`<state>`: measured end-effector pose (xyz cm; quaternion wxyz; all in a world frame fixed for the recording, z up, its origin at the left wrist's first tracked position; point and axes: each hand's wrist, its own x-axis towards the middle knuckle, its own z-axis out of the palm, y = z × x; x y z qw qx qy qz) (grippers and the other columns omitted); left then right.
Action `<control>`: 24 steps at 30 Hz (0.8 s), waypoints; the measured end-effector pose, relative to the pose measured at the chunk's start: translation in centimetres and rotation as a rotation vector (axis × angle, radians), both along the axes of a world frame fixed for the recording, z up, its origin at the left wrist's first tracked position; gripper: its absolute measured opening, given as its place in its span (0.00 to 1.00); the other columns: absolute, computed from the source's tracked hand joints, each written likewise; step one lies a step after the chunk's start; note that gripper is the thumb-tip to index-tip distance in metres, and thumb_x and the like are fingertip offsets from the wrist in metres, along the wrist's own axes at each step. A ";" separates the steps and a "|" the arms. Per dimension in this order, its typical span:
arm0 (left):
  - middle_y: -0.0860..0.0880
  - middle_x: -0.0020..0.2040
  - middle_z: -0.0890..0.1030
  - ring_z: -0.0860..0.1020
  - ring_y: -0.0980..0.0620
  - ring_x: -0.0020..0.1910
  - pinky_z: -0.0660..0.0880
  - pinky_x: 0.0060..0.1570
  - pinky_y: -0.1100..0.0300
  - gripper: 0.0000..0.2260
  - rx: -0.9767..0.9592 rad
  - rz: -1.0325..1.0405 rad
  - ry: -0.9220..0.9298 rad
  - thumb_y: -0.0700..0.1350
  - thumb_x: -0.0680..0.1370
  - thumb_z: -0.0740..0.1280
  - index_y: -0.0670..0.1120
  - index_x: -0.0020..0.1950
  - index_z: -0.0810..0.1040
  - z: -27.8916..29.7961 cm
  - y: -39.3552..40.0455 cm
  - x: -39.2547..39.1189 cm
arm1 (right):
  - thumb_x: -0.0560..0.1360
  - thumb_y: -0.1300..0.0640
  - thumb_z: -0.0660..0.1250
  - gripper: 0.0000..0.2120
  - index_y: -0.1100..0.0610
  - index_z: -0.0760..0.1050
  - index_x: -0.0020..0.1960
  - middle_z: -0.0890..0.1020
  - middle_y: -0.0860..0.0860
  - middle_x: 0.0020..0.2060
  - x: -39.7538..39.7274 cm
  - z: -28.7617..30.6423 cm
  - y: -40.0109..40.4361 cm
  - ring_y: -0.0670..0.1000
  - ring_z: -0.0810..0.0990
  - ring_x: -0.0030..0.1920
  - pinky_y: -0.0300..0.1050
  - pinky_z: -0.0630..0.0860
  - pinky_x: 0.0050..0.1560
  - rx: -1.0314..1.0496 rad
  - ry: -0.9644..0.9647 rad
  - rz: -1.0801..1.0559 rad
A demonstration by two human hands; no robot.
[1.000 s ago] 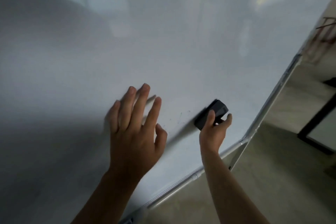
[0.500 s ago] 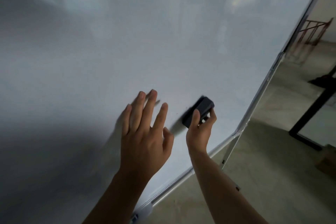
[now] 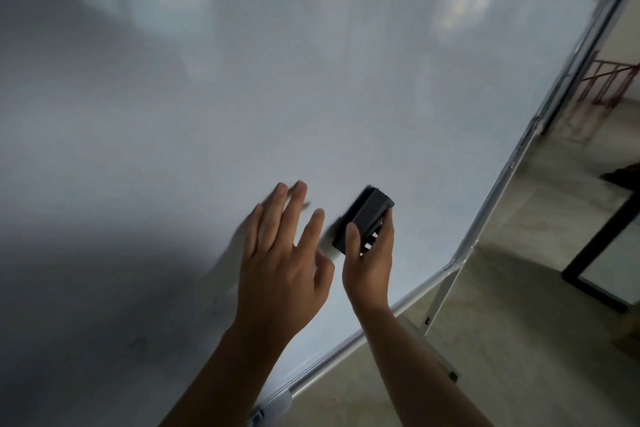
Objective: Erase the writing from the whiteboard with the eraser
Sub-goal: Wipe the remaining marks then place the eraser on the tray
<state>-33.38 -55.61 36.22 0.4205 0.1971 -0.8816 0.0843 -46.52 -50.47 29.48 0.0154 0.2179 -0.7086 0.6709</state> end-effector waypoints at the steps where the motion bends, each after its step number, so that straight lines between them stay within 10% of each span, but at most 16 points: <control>1: 0.41 0.73 0.67 0.61 0.41 0.75 0.60 0.71 0.44 0.19 0.004 -0.001 -0.005 0.45 0.74 0.63 0.42 0.63 0.78 -0.1 0.0 0.0 | 0.79 0.47 0.62 0.31 0.46 0.52 0.77 0.70 0.45 0.68 0.0 -0.4 -0.1 0.45 0.72 0.63 0.41 0.74 0.60 0.005 0.001 -0.008; 5: 0.40 0.73 0.68 0.61 0.40 0.74 0.60 0.71 0.43 0.18 0.014 -0.006 -0.001 0.45 0.74 0.64 0.41 0.62 0.79 -0.7 -0.1 0.5 | 0.79 0.47 0.63 0.30 0.50 0.54 0.76 0.72 0.51 0.67 -0.6 -0.7 -0.9 0.52 0.73 0.66 0.47 0.73 0.63 -0.033 -0.314 -0.047; 10: 0.40 0.72 0.68 0.62 0.40 0.74 0.61 0.71 0.43 0.19 0.046 0.012 -0.049 0.46 0.73 0.64 0.42 0.62 0.79 -1.3 -0.2 1.1 | 0.75 0.43 0.66 0.25 0.48 0.60 0.66 0.73 0.46 0.61 2.3 -0.2 0.0 0.43 0.77 0.54 0.35 0.78 0.47 0.045 0.151 0.121; 14: 0.40 0.72 0.68 0.63 0.40 0.74 0.61 0.71 0.44 0.19 0.075 0.030 -0.055 0.45 0.73 0.65 0.42 0.62 0.79 -2.0 -0.1 1.9 | 0.79 0.49 0.65 0.14 0.52 0.62 0.56 0.76 0.51 0.53 1.6 -1.3 -0.9 0.49 0.78 0.51 0.36 0.73 0.42 -0.008 -0.277 -0.005; 18: 0.39 0.72 0.69 0.63 0.40 0.73 0.63 0.69 0.43 0.18 0.122 0.041 -0.041 0.45 0.73 0.63 0.42 0.61 0.79 -2.6 0.1 2.6 | 0.79 0.49 0.64 0.18 0.50 0.61 0.64 0.73 0.44 0.55 4.6 -1.1 -0.6 0.43 0.77 0.51 0.33 0.76 0.44 0.082 0.149 0.168; 24: 0.39 0.71 0.70 0.64 0.40 0.72 0.64 0.68 0.43 0.18 0.149 0.093 -0.055 0.44 0.72 0.66 0.42 0.61 0.79 -3.2 0.3 3.8 | 0.78 0.50 0.66 0.17 0.48 0.61 0.61 0.73 0.48 0.55 4.5 -1.7 -0.6 0.49 0.77 0.52 0.35 0.74 0.46 0.173 0.208 0.047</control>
